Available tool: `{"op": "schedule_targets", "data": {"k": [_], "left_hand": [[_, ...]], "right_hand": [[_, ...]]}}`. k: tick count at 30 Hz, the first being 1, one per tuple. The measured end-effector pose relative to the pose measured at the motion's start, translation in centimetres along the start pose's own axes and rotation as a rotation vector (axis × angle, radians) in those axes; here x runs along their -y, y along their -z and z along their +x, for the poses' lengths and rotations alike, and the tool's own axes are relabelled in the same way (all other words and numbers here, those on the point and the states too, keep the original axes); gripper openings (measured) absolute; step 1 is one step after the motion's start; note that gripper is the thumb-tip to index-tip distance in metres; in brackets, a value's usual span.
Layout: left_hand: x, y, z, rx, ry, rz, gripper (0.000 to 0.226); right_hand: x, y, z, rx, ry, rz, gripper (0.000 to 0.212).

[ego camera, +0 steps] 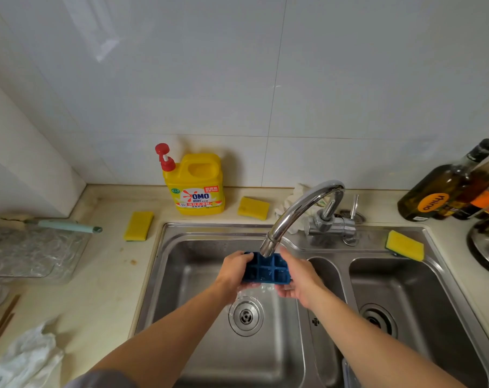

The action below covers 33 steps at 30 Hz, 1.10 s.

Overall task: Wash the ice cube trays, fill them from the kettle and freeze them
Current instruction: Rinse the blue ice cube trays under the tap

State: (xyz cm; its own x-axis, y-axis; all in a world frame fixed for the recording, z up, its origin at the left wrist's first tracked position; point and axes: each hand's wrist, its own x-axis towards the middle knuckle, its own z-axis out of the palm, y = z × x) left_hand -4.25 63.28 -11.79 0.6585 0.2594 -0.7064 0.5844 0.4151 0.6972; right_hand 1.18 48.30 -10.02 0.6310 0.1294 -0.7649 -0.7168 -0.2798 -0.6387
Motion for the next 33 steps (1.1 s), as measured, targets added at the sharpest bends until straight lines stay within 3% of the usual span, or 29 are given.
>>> {"op": "schedule_targets", "data": {"k": [4, 8, 11, 14, 18, 22, 33], "left_hand": [[0.3, -0.1, -0.3, 0.108, -0.006, -0.046, 0.043], [0.4, -0.7, -0.7, 0.104, -0.074, 0.041, 0.044], [1.0, -1.0, -1.0, 0.107, -0.051, 0.103, 0.043], [1.9, -1.0, -1.2, 0.146, -0.011, 0.217, 0.041], [2.7, -0.3, -1.2, 0.096, -0.042, 0.398, 0.027], [2.9, -0.5, -2.0, 0.104, -0.088, 0.512, 0.023], [3.0, -6.7, -5.1, 0.222, -0.337, 1.042, 0.031]], "right_hand": [[0.3, 1.9, -0.5, 0.171, -0.172, 0.179, 0.057], [-0.1, 3.8, -0.9, 0.396, -0.208, 0.036, 0.069], [-0.7, 4.6, -1.5, 0.425, -0.185, 0.008, 0.064], [-1.5, 4.7, -1.9, 0.259, -0.107, -0.035, 0.05], [-2.0, 5.6, -2.8, -0.061, 0.207, -0.418, 0.034], [-0.6, 8.1, -4.6, -0.231, 0.485, -0.537, 0.017], [2.5, 17.0, -12.4, -0.593, 1.218, -0.515, 0.038]]}}
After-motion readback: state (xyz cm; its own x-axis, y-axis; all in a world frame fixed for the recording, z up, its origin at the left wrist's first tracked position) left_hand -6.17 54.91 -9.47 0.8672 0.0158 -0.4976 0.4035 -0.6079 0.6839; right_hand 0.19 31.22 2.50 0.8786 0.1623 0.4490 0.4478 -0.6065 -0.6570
